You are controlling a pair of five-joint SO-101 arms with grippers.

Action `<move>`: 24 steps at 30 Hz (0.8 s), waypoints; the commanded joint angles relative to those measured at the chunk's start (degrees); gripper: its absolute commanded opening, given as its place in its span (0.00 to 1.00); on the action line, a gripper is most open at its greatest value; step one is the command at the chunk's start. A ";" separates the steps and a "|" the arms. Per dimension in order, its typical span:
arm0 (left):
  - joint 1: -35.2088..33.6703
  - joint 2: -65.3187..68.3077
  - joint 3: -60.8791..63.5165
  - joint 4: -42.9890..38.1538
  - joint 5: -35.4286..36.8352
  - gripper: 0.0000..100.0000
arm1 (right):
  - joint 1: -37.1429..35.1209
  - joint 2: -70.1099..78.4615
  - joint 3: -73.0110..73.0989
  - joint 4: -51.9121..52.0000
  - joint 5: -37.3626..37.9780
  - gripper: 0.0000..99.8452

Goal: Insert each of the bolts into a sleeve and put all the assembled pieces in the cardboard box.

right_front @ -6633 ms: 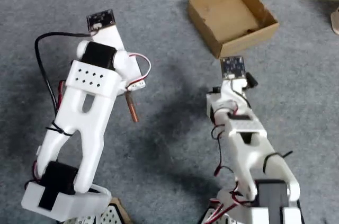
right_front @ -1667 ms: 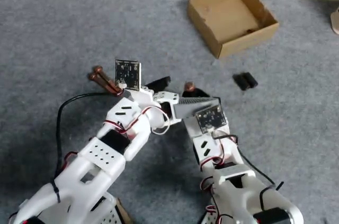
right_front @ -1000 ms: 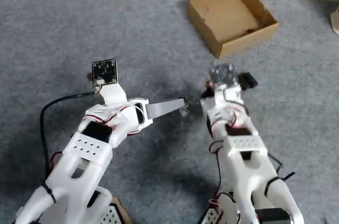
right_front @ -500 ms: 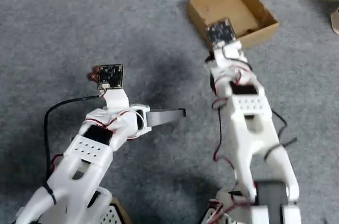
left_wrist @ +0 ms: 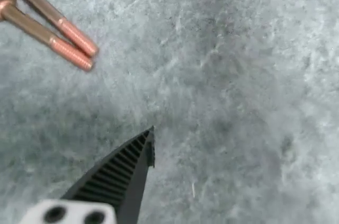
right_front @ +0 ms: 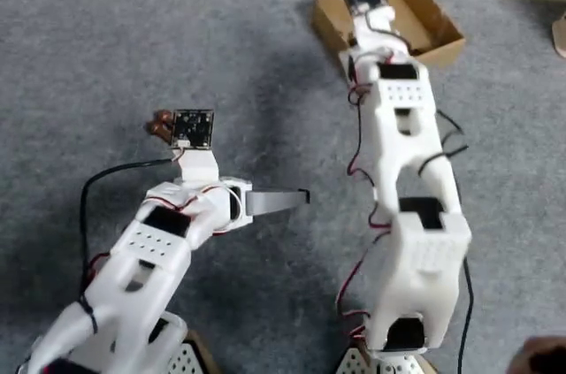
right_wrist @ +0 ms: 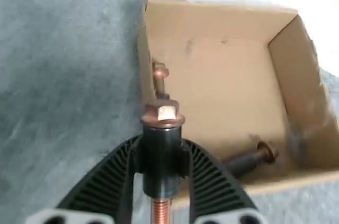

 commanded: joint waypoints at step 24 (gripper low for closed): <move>-0.57 11.74 -9.80 -1.32 -0.62 0.64 | 2.24 34.95 -52.62 7.52 6.59 0.03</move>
